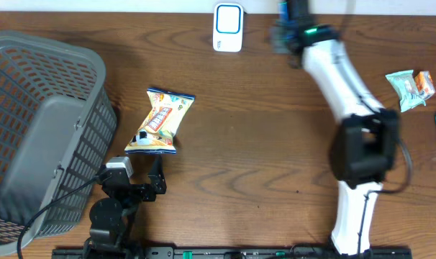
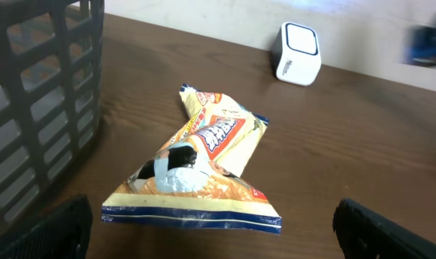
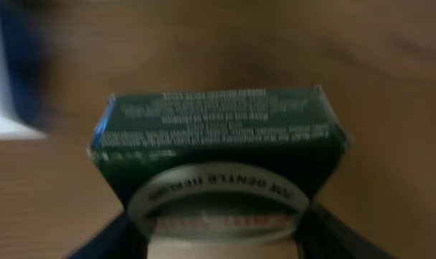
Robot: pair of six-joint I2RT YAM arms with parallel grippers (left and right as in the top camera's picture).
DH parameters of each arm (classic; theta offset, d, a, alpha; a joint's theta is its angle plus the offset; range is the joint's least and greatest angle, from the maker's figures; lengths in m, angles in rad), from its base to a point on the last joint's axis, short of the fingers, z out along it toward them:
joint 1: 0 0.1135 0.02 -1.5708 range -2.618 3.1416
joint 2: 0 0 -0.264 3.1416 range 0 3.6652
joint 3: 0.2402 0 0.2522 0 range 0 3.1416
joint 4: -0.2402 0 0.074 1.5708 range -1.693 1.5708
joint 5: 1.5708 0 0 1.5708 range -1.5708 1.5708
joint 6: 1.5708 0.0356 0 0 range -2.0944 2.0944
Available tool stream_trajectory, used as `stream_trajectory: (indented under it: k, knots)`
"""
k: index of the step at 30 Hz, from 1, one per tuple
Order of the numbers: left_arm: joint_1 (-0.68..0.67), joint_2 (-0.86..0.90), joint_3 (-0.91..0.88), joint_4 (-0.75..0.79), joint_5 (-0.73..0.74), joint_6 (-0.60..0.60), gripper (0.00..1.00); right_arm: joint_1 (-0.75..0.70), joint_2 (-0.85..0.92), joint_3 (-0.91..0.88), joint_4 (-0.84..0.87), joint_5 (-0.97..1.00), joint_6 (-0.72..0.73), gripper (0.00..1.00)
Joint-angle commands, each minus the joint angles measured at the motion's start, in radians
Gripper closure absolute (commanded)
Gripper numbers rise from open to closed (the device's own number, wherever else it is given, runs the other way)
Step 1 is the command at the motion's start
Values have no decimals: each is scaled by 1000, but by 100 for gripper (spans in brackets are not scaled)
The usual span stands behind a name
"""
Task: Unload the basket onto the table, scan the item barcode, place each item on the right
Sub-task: 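Carry the tin to the right edge and release it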
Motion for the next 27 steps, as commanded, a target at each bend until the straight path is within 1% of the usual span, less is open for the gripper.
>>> stream_trajectory:
  k: [1,4,8,10,11,12,13,14,15,16,19,22,25,27]
  knots:
    - [5,-2,-17,-21,9,-2,2,-151,-9,1,-153,68,-7,94]
    - [5,-2,-17,-21,9,-2,2,-263,16,-24,-206,68,-7,93]
    - [5,-2,-17,-21,9,-2,2,-395,50,-84,-190,19,-7,90]
    - [5,-2,-17,-21,9,-2,2,-456,70,-113,-191,11,-7,86]
    - [5,-2,-17,-21,9,-2,2,-471,73,-121,-189,11,-7,82]
    - [5,-2,-17,-21,9,-2,2,-486,76,-129,-187,12,-7,67]
    - [5,-2,-17,-21,9,-2,2,-497,76,-132,-187,12,-7,35]
    - [5,-2,-17,-21,9,-2,2,-509,76,-132,-187,11,-6,18]
    - [5,-2,-17,-21,9,-2,2,-518,71,-129,-193,10,-5,5]
    - [5,-2,-17,-21,9,-2,2,-525,60,-124,-204,8,16,1]
    - [5,-2,-17,-21,9,-2,2,-526,11,-104,-241,-48,67,1]
    - [5,-2,-17,-21,9,-2,2,-506,-64,-97,-252,-243,95,1]
    - [5,-2,-17,-21,9,-2,2,-457,-132,-97,-265,-478,179,1]
    - [5,-2,-17,-21,9,-2,2,-411,-151,-97,-270,-581,228,1]
